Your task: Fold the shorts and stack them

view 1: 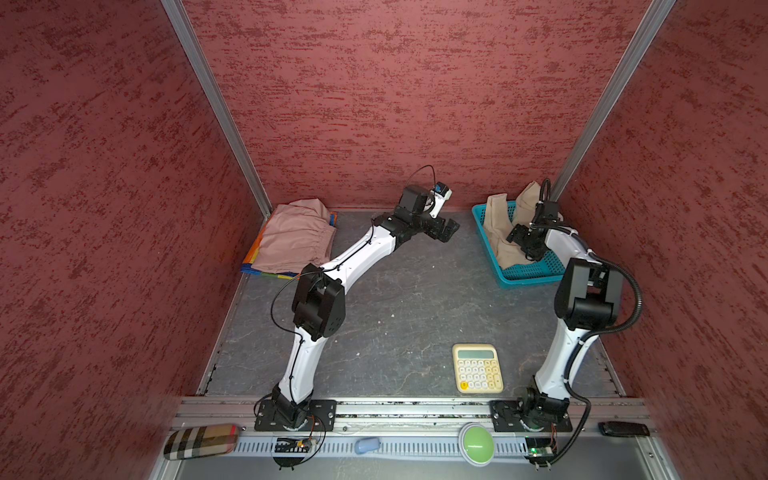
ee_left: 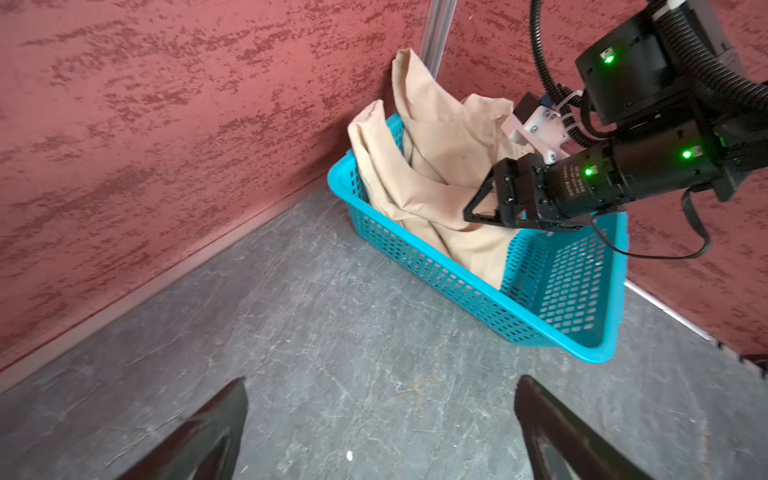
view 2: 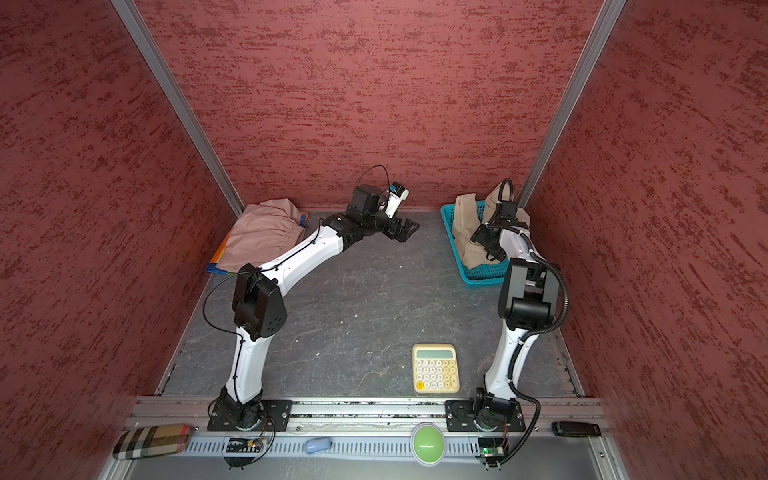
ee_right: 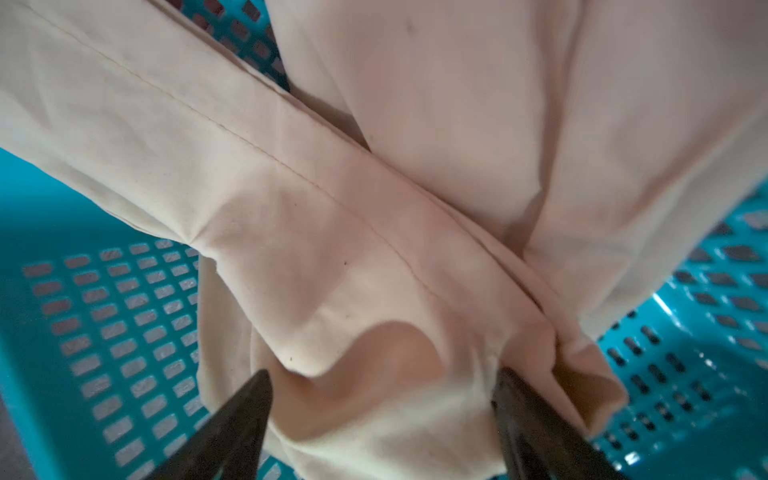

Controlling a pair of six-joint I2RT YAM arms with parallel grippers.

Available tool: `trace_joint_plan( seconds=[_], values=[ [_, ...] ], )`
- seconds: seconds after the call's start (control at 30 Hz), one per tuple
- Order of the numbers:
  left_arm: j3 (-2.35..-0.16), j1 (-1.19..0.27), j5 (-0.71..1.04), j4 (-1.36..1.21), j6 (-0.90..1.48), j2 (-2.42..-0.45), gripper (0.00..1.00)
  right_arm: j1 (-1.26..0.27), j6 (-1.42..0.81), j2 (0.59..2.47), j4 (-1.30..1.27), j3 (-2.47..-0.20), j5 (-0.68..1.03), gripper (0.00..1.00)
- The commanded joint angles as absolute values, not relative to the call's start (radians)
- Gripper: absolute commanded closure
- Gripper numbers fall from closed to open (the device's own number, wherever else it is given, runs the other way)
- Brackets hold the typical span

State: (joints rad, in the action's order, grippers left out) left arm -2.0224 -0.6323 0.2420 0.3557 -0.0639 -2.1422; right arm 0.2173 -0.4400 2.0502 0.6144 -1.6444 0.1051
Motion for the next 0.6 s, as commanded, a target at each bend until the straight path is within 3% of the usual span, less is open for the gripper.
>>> trace_joint_plan(
  seconds=[0.0, 0.13, 0.2, 0.4, 0.57],
  values=[
    [-2.067, -0.630, 0.201, 0.393, -0.104, -2.141, 0.01, 0.227, -0.444, 2.050, 0.560, -1.654, 0.132, 0.37],
    [-2.161, -0.632, 0.227, 0.509, -0.103, -2.152, 0.01, 0.224, -0.437, 1.987, 0.546, -1.653, 0.169, 0.86],
    [-2.202, -0.631, 0.209, 0.562, -0.097, -2.146, 0.01, 0.223, -0.439, 1.947, 0.548, -1.658, 0.196, 1.00],
    [-2.176, -0.615, 0.109, 0.580, -0.052, -2.030, 0.01, 0.106, -0.403, 1.835, 0.655, -1.819, 0.205, 1.00],
    [-2.176, -0.505, 0.053, 0.685, 0.134, -1.910, 0.01, -0.196, -0.315, 1.941, 0.886, -2.367, 0.234, 1.00]
  ],
)
